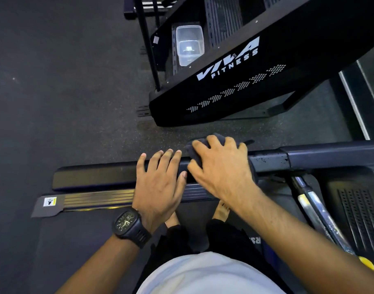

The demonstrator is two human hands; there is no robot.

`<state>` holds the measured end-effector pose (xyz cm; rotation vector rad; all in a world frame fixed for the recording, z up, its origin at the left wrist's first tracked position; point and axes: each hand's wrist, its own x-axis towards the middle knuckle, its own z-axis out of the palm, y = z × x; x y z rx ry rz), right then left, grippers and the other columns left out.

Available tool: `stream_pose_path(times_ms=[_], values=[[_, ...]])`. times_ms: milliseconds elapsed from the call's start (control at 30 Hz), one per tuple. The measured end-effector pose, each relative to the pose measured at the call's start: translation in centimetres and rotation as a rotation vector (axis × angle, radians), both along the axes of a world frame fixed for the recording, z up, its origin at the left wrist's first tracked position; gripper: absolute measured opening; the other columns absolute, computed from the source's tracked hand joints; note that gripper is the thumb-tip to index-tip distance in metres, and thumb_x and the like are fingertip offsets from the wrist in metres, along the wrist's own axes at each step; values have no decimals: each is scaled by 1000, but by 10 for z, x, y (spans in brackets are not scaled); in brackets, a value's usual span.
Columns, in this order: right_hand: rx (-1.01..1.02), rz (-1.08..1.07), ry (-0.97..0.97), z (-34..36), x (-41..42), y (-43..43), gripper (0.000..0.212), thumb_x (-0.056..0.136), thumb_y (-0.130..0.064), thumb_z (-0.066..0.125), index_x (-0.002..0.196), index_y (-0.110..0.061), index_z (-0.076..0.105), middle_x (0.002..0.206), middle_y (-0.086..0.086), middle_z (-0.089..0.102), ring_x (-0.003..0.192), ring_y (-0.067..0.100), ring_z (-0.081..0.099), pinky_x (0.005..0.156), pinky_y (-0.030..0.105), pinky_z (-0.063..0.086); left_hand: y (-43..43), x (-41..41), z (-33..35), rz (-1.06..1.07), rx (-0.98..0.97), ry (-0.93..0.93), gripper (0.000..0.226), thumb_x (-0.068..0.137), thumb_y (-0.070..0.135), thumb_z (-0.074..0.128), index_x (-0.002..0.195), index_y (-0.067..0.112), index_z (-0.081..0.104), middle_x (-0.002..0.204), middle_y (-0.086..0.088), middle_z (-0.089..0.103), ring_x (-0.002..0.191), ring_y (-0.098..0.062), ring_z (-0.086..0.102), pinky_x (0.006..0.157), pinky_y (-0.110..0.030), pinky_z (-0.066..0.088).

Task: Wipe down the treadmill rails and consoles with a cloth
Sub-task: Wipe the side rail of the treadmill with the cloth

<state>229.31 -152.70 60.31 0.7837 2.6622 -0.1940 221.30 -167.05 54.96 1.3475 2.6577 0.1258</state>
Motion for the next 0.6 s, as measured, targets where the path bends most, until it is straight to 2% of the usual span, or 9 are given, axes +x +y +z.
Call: stream_pose_path(times_ms=[67, 100, 167, 200, 333, 400, 467, 533, 600], values=[[-105, 8, -19, -3, -14, 19, 52, 95, -59, 31, 133, -31, 55, 131, 3, 59, 116, 36, 56, 93, 49, 46, 2, 1, 0, -2, -6, -3, 56, 99, 42, 28, 142, 14, 50, 142, -4, 55, 132, -26, 48, 112, -59, 29], [-154, -15, -99, -3, -21, 32, 54, 95, -61, 32, 129, -30, 59, 129, 5, 62, 116, 36, 58, 92, 47, 48, 3, 2, 0, -2, -7, -8, 56, 99, 42, 28, 142, 15, 50, 142, -4, 54, 132, -26, 48, 113, -59, 29], [-194, -113, -271, -2, -29, 52, 62, 94, -63, 31, 131, -24, 62, 130, 11, 63, 118, 38, 58, 95, 50, 49, 5, 4, 1, -7, -12, -20, 57, 99, 43, 27, 143, 15, 49, 142, -4, 54, 132, -25, 48, 113, -58, 28], [-169, -167, -295, -3, -27, 56, 64, 94, -62, 30, 132, -21, 62, 130, 13, 63, 118, 40, 57, 95, 52, 50, 6, 4, 1, -11, -12, -24, 57, 99, 43, 26, 143, 15, 48, 142, -4, 54, 132, -25, 48, 113, -58, 28], [73, -132, -86, 0, 3, 23, 57, 98, -56, 28, 131, -18, 55, 124, 10, 57, 111, 38, 54, 89, 53, 47, 9, 6, 1, -12, -14, -19, 57, 99, 44, 27, 143, 15, 48, 142, -4, 54, 132, -25, 48, 113, -58, 29], [31, -46, -26, 0, 11, 10, 57, 97, -58, 28, 141, -26, 46, 135, 6, 52, 119, 37, 50, 96, 56, 41, 11, 7, 0, -13, -12, -14, 57, 99, 44, 27, 143, 15, 49, 142, -4, 54, 131, -25, 49, 112, -58, 29], [-35, 20, -4, -1, 7, 15, 58, 96, -60, 30, 144, -32, 44, 139, 2, 51, 122, 35, 49, 97, 54, 43, 11, 7, -1, -22, -12, -5, 56, 99, 43, 28, 142, 14, 50, 141, -4, 55, 130, -25, 49, 112, -58, 30], [-118, -15, -68, -4, -7, 33, 56, 95, -61, 31, 137, -32, 53, 133, 3, 58, 119, 36, 54, 93, 50, 48, 14, 7, -1, -32, -17, -8, 57, 99, 43, 28, 142, 14, 49, 142, -4, 54, 131, -25, 49, 111, -58, 31], [-163, -89, -211, -2, -17, 52, 58, 96, -59, 30, 134, -26, 59, 131, 10, 62, 120, 39, 56, 94, 51, 50, 17, 9, 0, -42, -22, -18, 57, 99, 44, 27, 143, 14, 48, 143, -4, 54, 131, -25, 49, 112, -57, 30]])
